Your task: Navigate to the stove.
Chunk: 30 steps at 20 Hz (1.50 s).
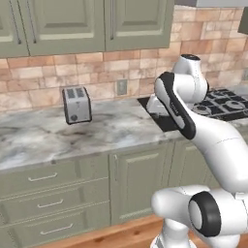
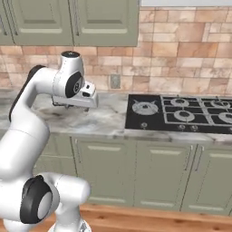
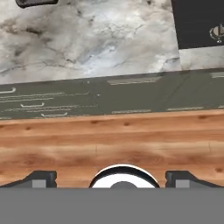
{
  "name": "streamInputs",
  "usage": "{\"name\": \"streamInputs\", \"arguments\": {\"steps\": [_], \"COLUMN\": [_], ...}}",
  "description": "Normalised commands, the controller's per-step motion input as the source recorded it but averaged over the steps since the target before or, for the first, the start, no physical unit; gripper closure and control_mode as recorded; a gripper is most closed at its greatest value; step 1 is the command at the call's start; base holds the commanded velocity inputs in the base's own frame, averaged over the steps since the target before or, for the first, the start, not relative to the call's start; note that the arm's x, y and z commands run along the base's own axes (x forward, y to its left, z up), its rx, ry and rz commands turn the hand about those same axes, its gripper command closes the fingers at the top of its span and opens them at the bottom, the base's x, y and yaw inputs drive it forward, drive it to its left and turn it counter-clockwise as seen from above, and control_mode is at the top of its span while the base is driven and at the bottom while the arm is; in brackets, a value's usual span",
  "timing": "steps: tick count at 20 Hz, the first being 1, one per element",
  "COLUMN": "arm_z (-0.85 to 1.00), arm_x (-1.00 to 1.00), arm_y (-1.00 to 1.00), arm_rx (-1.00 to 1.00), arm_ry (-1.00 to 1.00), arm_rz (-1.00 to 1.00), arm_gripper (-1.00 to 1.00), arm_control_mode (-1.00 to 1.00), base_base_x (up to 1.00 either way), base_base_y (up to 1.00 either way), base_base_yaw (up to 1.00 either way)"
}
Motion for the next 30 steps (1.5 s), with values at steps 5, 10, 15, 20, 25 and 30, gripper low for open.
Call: {"name": "streamInputs", "arguments": {"steps": [5, 10, 15, 20, 25, 30], "arm_z": [0.00, 0.00, 0.00, 0.00, 0.00, 0.00], "arm_x": [0.00, 0.00, 0.00, 0.00, 0.00, 0.00], "arm_y": [0.00, 0.00, 0.00, 0.00, 0.00, 0.00], "arm_rx": [0.00, 0.00, 0.00, 0.00, 0.00, 0.00], "arm_ry": [0.00, 0.00, 0.00, 0.00, 0.00, 0.00], "arm_rz": [0.00, 0.00, 0.00, 0.00, 0.00, 0.00], "arm_gripper": [-1.00, -1.00, -1.00, -1.00, -1.00, -1.00], "arm_control_mode": [1.00, 1.00, 1.00, 1.00, 1.00, 1.00], "base_base_x": [0.33, 0.77, 0.86, 0.54, 0.01, 0.00], "base_base_y": [-1.00, -1.00, -1.00, -1.00, -0.48, 0.02], "base_base_yaw": [0.00, 0.02, 0.05, 0.04, 0.01, 0.00]}}
